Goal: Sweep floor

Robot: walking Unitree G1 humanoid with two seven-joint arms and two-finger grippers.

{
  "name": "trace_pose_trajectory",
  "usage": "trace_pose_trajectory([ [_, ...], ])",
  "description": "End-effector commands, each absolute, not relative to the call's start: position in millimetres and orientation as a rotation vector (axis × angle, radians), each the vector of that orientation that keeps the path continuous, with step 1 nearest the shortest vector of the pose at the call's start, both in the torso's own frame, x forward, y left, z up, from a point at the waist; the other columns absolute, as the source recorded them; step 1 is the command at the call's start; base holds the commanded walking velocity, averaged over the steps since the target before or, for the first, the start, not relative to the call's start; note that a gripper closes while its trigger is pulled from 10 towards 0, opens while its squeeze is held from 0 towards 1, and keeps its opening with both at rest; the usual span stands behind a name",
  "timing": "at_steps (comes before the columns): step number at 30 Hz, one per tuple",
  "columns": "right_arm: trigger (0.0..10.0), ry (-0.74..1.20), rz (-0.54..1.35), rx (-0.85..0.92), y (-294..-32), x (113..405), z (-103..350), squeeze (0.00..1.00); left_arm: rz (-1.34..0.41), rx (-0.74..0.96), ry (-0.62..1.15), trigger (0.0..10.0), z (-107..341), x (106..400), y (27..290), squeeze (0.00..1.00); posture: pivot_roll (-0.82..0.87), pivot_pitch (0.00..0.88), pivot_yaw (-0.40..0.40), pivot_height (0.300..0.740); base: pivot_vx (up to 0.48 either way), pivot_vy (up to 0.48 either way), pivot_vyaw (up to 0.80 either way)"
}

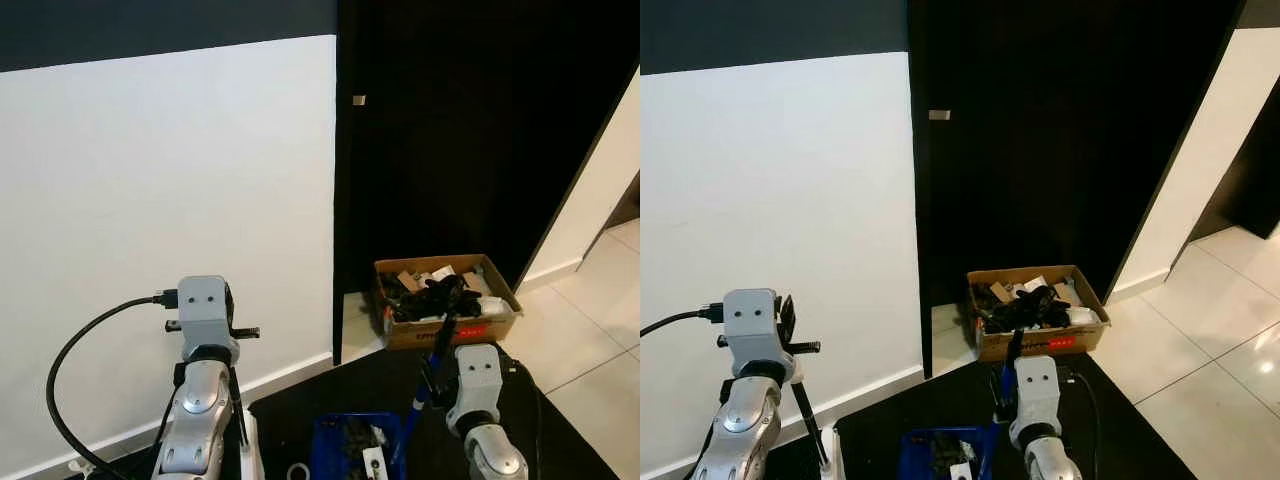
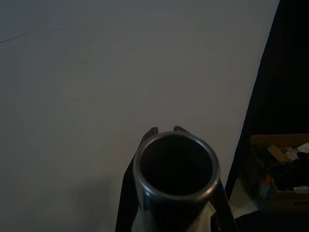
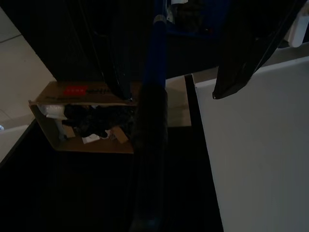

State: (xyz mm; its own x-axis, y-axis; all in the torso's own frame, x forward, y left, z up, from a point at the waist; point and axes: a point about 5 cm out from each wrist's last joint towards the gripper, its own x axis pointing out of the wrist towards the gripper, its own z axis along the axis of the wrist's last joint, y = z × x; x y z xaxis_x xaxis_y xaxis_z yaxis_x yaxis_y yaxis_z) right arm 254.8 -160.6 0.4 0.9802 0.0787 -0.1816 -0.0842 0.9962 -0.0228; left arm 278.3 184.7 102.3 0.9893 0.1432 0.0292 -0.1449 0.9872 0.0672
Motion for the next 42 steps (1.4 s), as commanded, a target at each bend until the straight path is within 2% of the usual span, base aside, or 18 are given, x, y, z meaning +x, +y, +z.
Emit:
trace_pose_trajectory([
  [1, 10.0, 0.168, 0.076, -0.027, -161, 253, 2, 0.00, 0.128, 0.068, -0.047, 10.0, 106, 282, 180, 0.00, -0.02, 0.000, 0.022, 0.740, 0.000, 0.000, 0.00],
  [42, 10.0, 0.147, 0.069, -0.022, -157, 265, 9, 0.00, 0.106, 0.089, -0.047, 10.0, 110, 291, 180, 0.00, -0.01, 0.000, 0.040, 0.740, 0.000, 0.000, 0.00],
])
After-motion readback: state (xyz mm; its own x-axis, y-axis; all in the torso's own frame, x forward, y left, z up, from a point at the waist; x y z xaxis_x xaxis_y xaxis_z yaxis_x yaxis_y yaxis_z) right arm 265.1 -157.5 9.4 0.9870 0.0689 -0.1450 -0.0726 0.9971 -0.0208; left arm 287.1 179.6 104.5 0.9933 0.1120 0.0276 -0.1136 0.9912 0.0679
